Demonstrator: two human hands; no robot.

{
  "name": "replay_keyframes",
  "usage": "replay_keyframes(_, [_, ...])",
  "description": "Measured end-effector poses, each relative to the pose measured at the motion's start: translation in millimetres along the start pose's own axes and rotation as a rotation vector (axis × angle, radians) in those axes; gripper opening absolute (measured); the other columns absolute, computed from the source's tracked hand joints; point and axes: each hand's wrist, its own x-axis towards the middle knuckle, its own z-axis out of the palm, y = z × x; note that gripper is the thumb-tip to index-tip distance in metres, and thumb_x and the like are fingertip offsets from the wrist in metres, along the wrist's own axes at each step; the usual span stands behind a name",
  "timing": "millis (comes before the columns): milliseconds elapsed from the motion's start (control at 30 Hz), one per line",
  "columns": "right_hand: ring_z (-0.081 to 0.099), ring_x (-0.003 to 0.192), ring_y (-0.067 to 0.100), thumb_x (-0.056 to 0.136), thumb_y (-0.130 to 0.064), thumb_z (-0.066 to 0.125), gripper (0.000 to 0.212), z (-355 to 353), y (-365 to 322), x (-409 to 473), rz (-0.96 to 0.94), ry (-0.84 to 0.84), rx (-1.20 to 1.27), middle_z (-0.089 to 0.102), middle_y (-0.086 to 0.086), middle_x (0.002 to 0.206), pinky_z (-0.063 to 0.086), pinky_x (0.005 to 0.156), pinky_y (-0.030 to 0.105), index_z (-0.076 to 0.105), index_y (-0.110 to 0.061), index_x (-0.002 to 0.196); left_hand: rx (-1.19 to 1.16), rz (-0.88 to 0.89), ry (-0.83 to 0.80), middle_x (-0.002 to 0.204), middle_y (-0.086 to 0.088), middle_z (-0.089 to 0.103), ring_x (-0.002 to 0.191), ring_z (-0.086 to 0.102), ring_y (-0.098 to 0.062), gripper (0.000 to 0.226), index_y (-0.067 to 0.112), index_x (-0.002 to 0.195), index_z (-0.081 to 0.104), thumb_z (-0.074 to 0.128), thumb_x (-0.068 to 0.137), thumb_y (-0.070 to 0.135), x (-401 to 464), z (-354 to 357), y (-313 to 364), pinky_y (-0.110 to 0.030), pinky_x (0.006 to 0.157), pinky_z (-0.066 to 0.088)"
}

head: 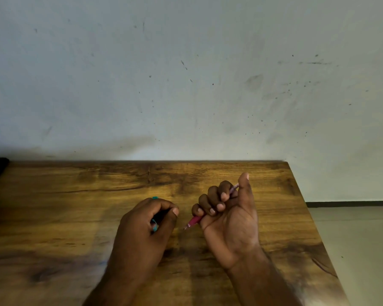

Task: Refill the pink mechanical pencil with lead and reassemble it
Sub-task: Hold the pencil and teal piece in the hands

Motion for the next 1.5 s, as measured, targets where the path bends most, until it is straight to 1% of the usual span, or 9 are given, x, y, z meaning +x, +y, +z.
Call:
replay_keyframes(233, [0.025, 0.054, 0.015, 0.101, -0.055, 0.048, 0.056, 1.1, -0.5, -0.9, -0.027, 0.041, -0.032, 0.027, -0.001, 0.055, 0.029, 0.058, 0.035, 0.040, -0.016, 0.062, -0.026, -0.003, 0.003, 0.084, 0.017, 0.069, 0.082, 0.067, -0.007, 0.015, 0.034, 0.081, 0.072, 0.072, 0.090, 0.022, 0.5, -0.3, -1.8, -0.017, 0.064, 0.049])
replay_keyframes(367, [0.026, 0.055, 0.015, 0.100, -0.059, 0.047, 0.057, 0.8, -0.6, -1.6, -0.023, 0.035, 0.000, 0.029, 0.000, 0.056, 0.030, 0.059, 0.035, 0.044, -0.015, 0.064, -0.031, -0.002, 0.008, 0.083, 0.017, 0.069, 0.082, 0.067, -0.008, 0.015, 0.034, 0.081, 0.072, 0.072, 0.090, 0.023, -0.1, -0.4, -1.8, -0.025, 0.064, 0.051])
replay_keyframes(533, [0.025, 0.055, 0.015, 0.102, -0.052, 0.047, 0.054, 0.5, -0.8, -1.7, -0.041, 0.042, -0.013, 0.028, -0.001, 0.055, 0.031, 0.059, 0.035, 0.042, -0.016, 0.062, -0.019, -0.012, -0.003, 0.085, 0.020, 0.069, 0.082, 0.066, -0.004, 0.012, 0.034, 0.084, 0.072, 0.071, 0.090, 0.025, -0.5, -1.2, -1.1, -0.020, 0.066, 0.049])
replay_keyframes(667, [0.026, 0.055, 0.015, 0.101, -0.056, 0.047, 0.056, 1.0, -0.8, -0.6, -0.033, 0.031, 0.006, 0.029, 0.000, 0.056, 0.031, 0.059, 0.035, 0.045, -0.015, 0.063, -0.006, -0.003, -0.005, 0.084, 0.020, 0.068, 0.083, 0.066, -0.004, 0.014, 0.034, 0.083, 0.072, 0.071, 0.091, 0.023, -0.3, -2.0, -1.3, -0.015, 0.066, 0.048])
replay_keyframes(833, [0.025, 0.053, 0.015, 0.103, -0.051, 0.046, 0.056, 1.4, -1.0, 0.0, -0.047, 0.039, -0.011, 0.028, 0.000, 0.054, 0.030, 0.057, 0.035, 0.042, -0.015, 0.061, -0.026, -0.030, 0.016, 0.086, 0.020, 0.069, 0.082, 0.067, -0.006, 0.014, 0.035, 0.081, 0.072, 0.072, 0.089, 0.024, 0.2, 0.4, -1.5, -0.018, 0.064, 0.049])
replay_keyframes(933, [0.026, 0.052, 0.015, 0.102, -0.054, 0.046, 0.056, 0.4, 0.1, 0.9, -0.039, 0.034, 0.001, 0.029, 0.000, 0.054, 0.030, 0.057, 0.034, 0.044, -0.015, 0.062, -0.043, -0.024, 0.020, 0.085, 0.018, 0.069, 0.081, 0.067, -0.009, 0.016, 0.035, 0.080, 0.073, 0.073, 0.089, 0.021, -0.3, 0.9, -2.5, -0.026, 0.064, 0.052])
replay_keyframes(1200, [0.026, 0.054, 0.015, 0.102, -0.051, 0.047, 0.054, -0.1, 0.0, 0.6, -0.048, 0.041, 0.006, 0.029, -0.001, 0.054, 0.031, 0.058, 0.034, 0.043, -0.016, 0.062, -0.011, -0.018, -0.002, 0.085, 0.021, 0.068, 0.083, 0.066, -0.005, 0.014, 0.035, 0.082, 0.072, 0.070, 0.091, 0.024, -0.3, -0.8, -1.2, -0.019, 0.067, 0.049])
replay_keyframes(1333, [0.026, 0.056, 0.015, 0.102, -0.054, 0.047, 0.055, 0.1, 0.1, -0.8, -0.046, 0.042, 0.005, 0.029, -0.001, 0.056, 0.032, 0.059, 0.035, 0.043, -0.016, 0.063, -0.016, -0.015, -0.001, 0.085, 0.020, 0.068, 0.085, 0.066, -0.005, 0.011, 0.034, 0.083, 0.072, 0.069, 0.091, 0.027, -0.9, -1.2, 0.0, -0.025, 0.069, 0.052])
replay_keyframes(1500, [0.026, 0.055, 0.015, 0.102, -0.054, 0.048, 0.054, 0.2, -0.8, -0.5, -0.044, 0.049, 0.028, 0.029, -0.001, 0.056, 0.031, 0.059, 0.035, 0.043, -0.016, 0.064, -0.014, -0.013, 0.004, 0.083, 0.019, 0.068, 0.083, 0.066, -0.006, 0.013, 0.035, 0.081, 0.071, 0.069, 0.091, 0.026, -0.7, -0.6, 0.1, -0.025, 0.067, 0.051])
